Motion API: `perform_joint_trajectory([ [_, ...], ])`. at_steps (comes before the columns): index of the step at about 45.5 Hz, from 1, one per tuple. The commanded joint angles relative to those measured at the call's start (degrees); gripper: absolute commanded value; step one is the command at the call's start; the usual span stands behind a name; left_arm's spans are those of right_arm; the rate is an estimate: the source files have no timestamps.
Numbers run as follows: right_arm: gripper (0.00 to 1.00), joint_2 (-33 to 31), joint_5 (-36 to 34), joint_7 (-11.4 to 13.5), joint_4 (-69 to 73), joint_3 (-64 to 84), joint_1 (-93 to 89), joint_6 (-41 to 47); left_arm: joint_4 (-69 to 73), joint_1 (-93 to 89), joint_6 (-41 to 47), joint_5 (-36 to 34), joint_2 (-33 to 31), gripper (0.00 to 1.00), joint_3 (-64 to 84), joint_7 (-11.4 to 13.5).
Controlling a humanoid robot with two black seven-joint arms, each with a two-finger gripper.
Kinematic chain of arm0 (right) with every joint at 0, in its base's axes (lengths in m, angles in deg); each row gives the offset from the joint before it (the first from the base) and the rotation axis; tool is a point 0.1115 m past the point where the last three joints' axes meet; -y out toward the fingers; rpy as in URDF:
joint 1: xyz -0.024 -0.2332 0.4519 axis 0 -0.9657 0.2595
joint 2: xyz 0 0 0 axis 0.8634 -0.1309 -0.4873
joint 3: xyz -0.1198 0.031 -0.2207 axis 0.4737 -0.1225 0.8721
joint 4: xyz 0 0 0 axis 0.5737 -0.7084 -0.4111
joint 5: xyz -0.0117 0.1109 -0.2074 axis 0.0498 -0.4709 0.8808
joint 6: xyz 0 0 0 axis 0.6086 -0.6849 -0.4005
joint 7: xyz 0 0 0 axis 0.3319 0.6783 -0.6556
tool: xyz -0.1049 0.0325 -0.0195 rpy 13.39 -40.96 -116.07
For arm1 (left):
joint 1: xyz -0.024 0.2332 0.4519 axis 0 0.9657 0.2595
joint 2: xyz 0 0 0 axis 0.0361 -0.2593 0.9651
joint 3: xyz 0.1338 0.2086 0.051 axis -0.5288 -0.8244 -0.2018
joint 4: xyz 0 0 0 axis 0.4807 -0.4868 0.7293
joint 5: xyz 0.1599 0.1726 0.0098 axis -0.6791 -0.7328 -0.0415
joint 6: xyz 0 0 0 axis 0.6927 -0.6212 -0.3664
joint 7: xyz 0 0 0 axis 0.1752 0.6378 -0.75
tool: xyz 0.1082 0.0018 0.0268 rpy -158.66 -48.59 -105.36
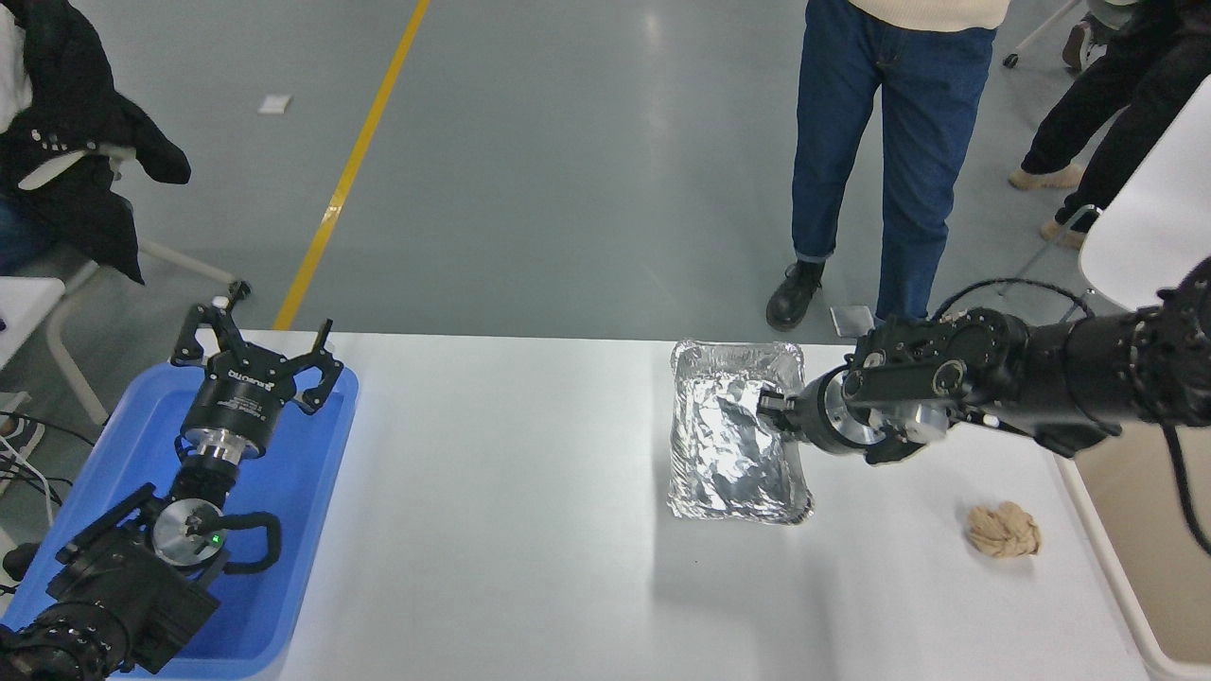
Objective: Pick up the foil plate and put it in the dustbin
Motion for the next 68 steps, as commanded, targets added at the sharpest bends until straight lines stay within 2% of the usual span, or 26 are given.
perform_joint_trajectory([
  [1,0.0,-5.8,5.4,-0.3,4.1,2.8,12.6,16.7,0.0,0.0,0.0,0.0,0.0,1.0,0.0,0.0],
  [11,0.0,-10.1,7.5,-0.3,4.7,4.4,22.0,26.7,0.0,0.0,0.0,0.0,0.0,1.0,-0.1,0.0],
  [21,0.0,-12.4,8.0,-0.2,4.8,6.6,28.5,32.2,0.0,0.0,0.0,0.0,0.0,1.0,0.0,0.0],
  [44,0.0,-16.4,8.0,0.0,4.8,12.4,38.0,32.2,0.0,0.1,0.0,0.0,0.0,1.0,0.0,0.0],
  [58,0.0,-20.9,8.1,0.0,4.1,18.8,41.7,32.2,0.0,0.1,0.0,0.0,0.1,1.0,0.0,0.0],
  [64,0.0,-24.2,7.8,0.0,2.8,23.7,41.0,32.2,0.0,0.1,0.0,0.0,0.0,1.0,0.0,0.1],
  [68,0.0,-28.6,7.5,0.0,1.1,24.7,38.3,32.2,0.0,0.1,0.0,0.1,0.1,1.0,0.0,0.1],
])
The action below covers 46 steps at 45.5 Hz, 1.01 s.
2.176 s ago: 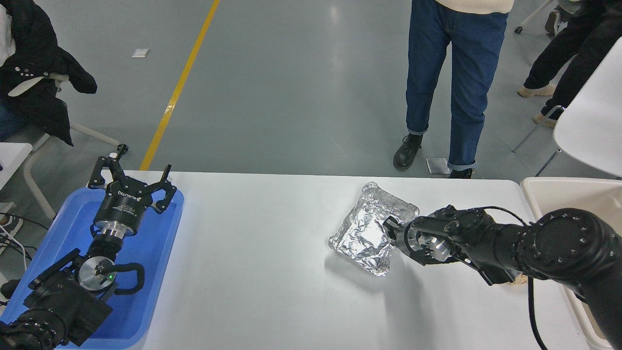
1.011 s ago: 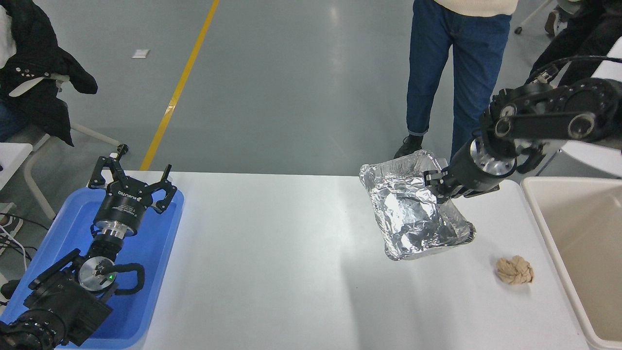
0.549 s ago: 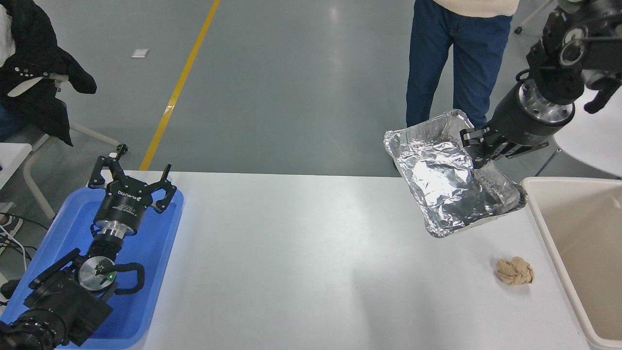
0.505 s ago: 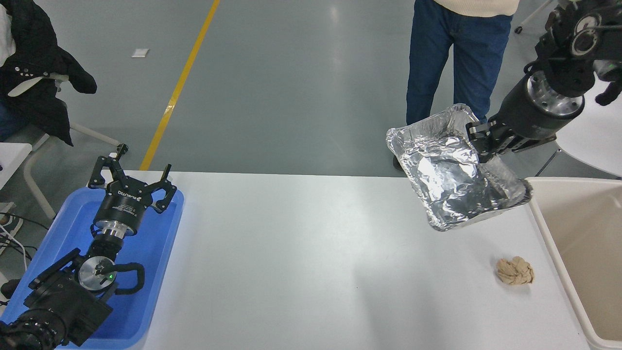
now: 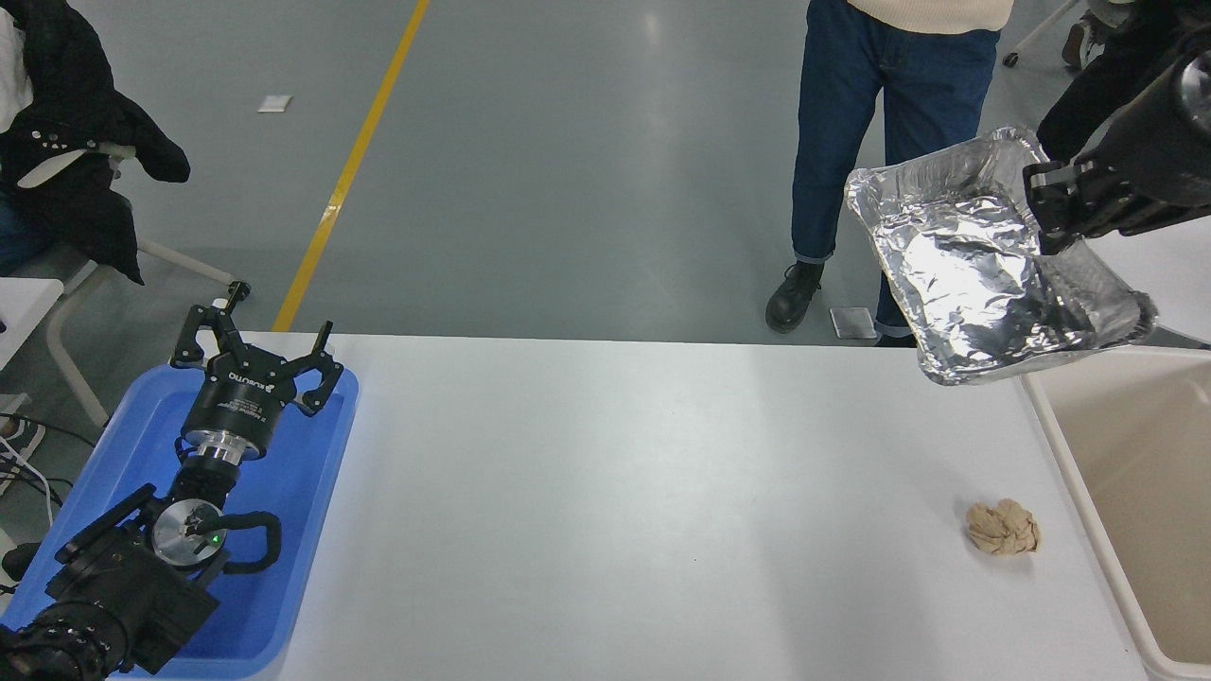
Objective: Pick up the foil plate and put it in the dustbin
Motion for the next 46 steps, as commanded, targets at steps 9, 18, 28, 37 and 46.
perform_joint_trajectory([
  [9,0.0,-15.8,-0.9,0.0,-13.5,3.9,-14.8,0.1,0.0,0.0,0.0,0.1,0.0,1.0,0.0,0.1],
  [18,0.0,-22.9,-1.0,-0.1,-29.5,-7.8,-33.6,0.1,0.1,0.1,0.0,0.2,0.0,1.0,0.0,0.1],
  [28,0.0,-21.6,-1.0,-0.1,-46.1,-30.4,-59.7,0.1,0.1,0.0,0.0,0.2,0.0,1.0,0.0,0.1],
  [37,0.0,-11.4,-1.0,-0.1,-63.3,-44.4,-77.6,-1.3,0.1,0.1,0.0,0.2,0.0,1.0,0.0,0.1],
  [46,0.0,-6.9,-1.0,-0.2,-66.8,-47.9,-84.7,-9.9,0.1,0.1,0.0,0.2,0.0,1.0,0.0,0.1],
])
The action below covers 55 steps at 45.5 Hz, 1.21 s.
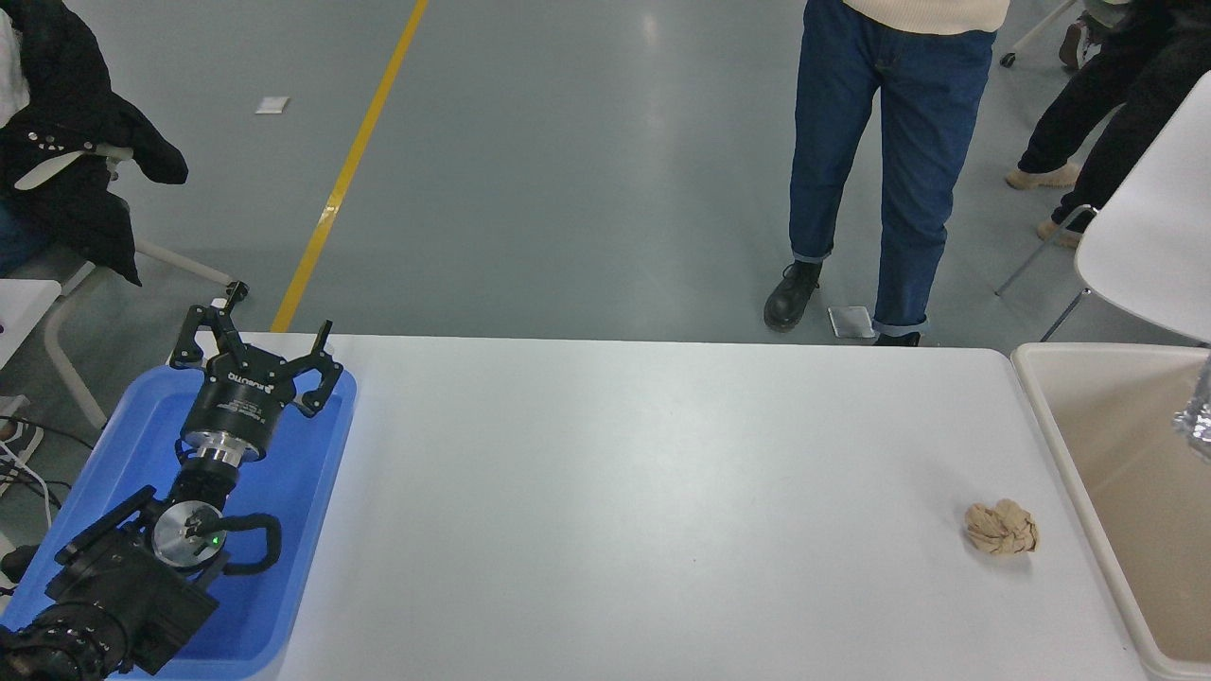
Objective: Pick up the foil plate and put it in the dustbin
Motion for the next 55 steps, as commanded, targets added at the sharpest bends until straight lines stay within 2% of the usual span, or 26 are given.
perform_joint_trajectory([
  [1,0.0,6.5,0.0,-0.1,-10.4,-8.9,-14.7,-8.6,0.0,0.0,0.0,0.1,0.0,1.0,0.0,0.0],
  [10,0.0,12.4,0.9,-0.3,-14.1,-8.2,-20.1,-20.0,0.0,0.0,0.0,0.0,0.0,1.0,0.0,0.0],
  [12,0.0,14.0,1.2,-1.1,-14.3,-7.9,-21.6,-25.1,0.0,0.0,0.0,0.1,0.0,1.0,0.0,0.0],
  [15,0.0,15.5,3.1,-3.8,-14.2,-5.0,-22.4,-30.0,0.0,-0.1,0.0,0.0,0.0,1.0,0.0,0.0],
  [20,0.0,17.6,6.1,-10.3,-14.3,3.7,-23.7,-37.3,0.0,0.0,0.0,0.1,0.0,1.0,0.0,0.0],
  [24,0.0,19.2,6.8,-12.8,-14.4,7.5,-25.5,-42.3,0.0,0.0,0.0,0.1,0.0,1.0,0.0,0.0],
  [29,0.0,20.6,7.1,-14.7,-14.4,10.1,-26.2,-45.2,0.0,0.0,0.0,0.1,0.0,1.0,0.0,0.0],
  [34,0.0,21.9,7.1,-15.6,-14.7,13.2,-26.8,-47.3,0.0,-0.1,0.0,0.1,0.0,1.0,0.0,0.0],
  [55,0.0,23.3,7.1,-15.0,-16.0,15.6,-28.1,-49.2,0.0,-0.1,0.0,0.1,0.0,1.0,0.0,0.0],
])
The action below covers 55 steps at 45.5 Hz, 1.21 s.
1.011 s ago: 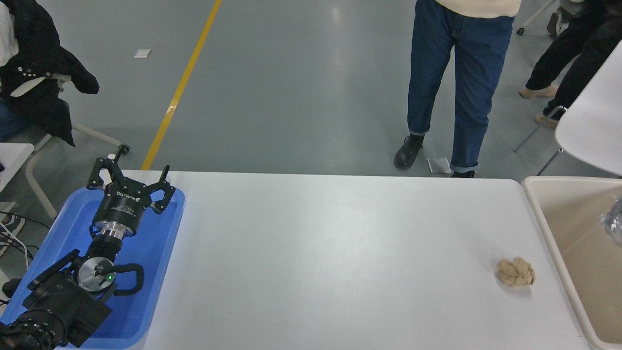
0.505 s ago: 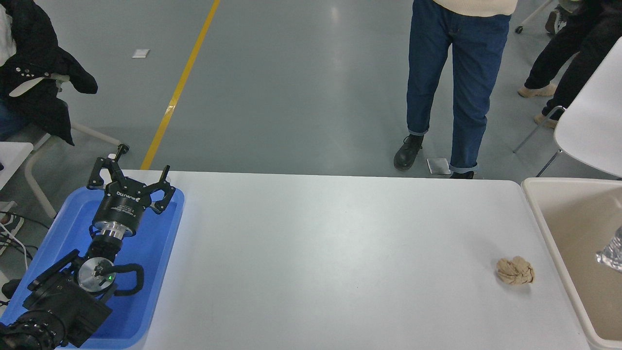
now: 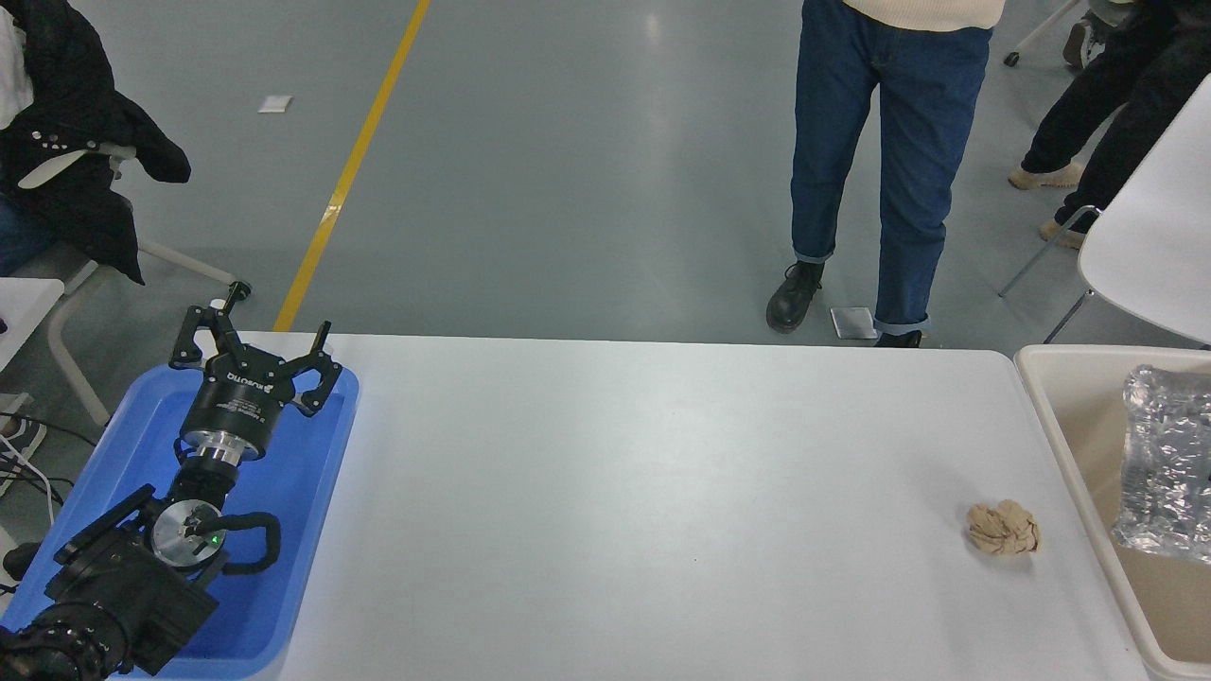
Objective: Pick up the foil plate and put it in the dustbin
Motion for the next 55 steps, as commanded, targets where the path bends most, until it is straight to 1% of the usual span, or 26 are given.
perform_joint_trajectory([
  [1,0.0,0.5,0.1,-0.1,-1.3,1.1,-0.5,-1.4,0.0,0.0,0.0,0.0,0.0,1.0,0.0,0.0],
  [24,0.0,0.1,-0.2,0.0,-2.5,0.7,-0.9,-1.5,0.0,0.0,0.0,0.0,0.0,1.0,0.0,0.0],
  [25,0.03,0.1,-0.2,0.0,-2.7,0.8,-1.0,-1.6,0.0,0.0,0.0,0.0,0.0,1.0,0.0,0.0],
  [29,0.45,0.1,-0.6,-0.1,-3.6,0.8,-1.3,-3.5,0.0,0.1,0.0,0.0,0.0,1.0,0.0,0.0],
  [30,0.57,0.1,-0.8,-0.1,-3.7,0.7,-1.3,-4.7,0.0,0.0,0.0,0.0,0.0,1.0,0.0,0.0],
  [32,0.7,0.2,-1.0,0.0,-3.6,0.6,-1.4,-6.3,0.0,0.1,0.0,0.0,0.0,1.0,0.0,0.0],
  [34,0.78,0.4,-1.0,-0.1,-3.6,0.6,-1.9,-7.6,0.0,0.1,0.0,0.0,0.0,1.0,0.0,0.0],
  [37,0.81,0.6,-1.1,-0.1,-3.6,0.6,-2.2,-8.1,0.1,0.1,0.0,0.0,0.0,1.0,0.0,0.0],
  [55,0.82,0.0,-1.5,-0.1,-2.8,-3.7,-1.7,-7.5,0.1,0.1,0.0,0.1,0.0,1.0,0.2,0.0],
])
